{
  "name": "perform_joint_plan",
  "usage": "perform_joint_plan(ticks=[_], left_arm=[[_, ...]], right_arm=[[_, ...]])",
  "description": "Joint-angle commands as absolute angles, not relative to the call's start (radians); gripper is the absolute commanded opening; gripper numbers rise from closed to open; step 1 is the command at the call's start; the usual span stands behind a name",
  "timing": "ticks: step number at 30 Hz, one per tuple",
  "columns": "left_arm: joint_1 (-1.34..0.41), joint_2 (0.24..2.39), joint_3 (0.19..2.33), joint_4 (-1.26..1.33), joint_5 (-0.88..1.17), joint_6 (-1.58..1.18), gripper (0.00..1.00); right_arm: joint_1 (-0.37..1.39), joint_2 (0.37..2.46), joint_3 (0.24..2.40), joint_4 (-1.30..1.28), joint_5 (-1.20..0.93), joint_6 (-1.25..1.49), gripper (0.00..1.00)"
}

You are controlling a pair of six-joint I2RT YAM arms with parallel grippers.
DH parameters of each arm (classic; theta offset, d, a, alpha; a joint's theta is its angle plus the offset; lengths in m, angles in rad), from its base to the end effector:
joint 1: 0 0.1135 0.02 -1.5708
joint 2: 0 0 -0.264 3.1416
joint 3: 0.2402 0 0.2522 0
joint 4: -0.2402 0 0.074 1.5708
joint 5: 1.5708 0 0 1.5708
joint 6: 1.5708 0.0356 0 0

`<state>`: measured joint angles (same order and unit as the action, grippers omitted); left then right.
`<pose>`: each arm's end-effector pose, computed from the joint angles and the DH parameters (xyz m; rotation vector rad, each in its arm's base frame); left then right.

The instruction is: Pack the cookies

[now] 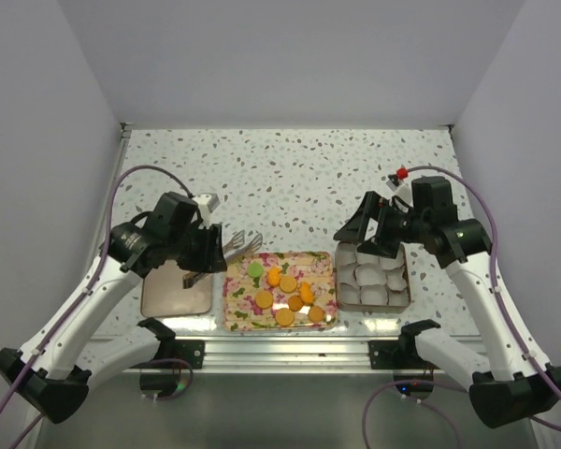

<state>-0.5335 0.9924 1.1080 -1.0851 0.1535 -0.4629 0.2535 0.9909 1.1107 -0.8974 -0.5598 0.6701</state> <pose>0.1469 -0.0931 0.3324 0.1554 2.6240 -0.5668 0.1749 0.0648 0.3501 0.2184 2.4613 1.0891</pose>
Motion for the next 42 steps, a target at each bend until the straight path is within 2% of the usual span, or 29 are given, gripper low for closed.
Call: perform_joint_plan(ticks=[1, 8, 16, 29, 42], left_arm=[[-0.551, 0.927, 1.057, -1.155, 0.153, -0.505, 0.51], [-0.560, 0.861, 0.950, -1.192, 0.147, -0.508, 0.50], [-0.583, 0.894, 0.893, -1.135, 0.117, -0.534, 0.51], [-0.686, 0.972, 0.907, -1.091, 0.098, -0.541, 0.55], [-0.838, 1.126, 0.971, -1.108, -0.049, -0.584, 0.55]], right_arm=[[0.255, 0.937, 1.085, -0.926, -0.537, 0.695, 0.92], [0.255, 0.877, 1.045, -0.937, -0.525, 0.710, 0.93], [0.255, 0.854, 1.040, -0.963, -0.509, 0.709, 0.93], [0.255, 0.831, 1.031, -0.994, -0.474, 0.710, 0.93], [0.255, 0.807, 1.043, -1.025, -0.451, 0.716, 0.93]])
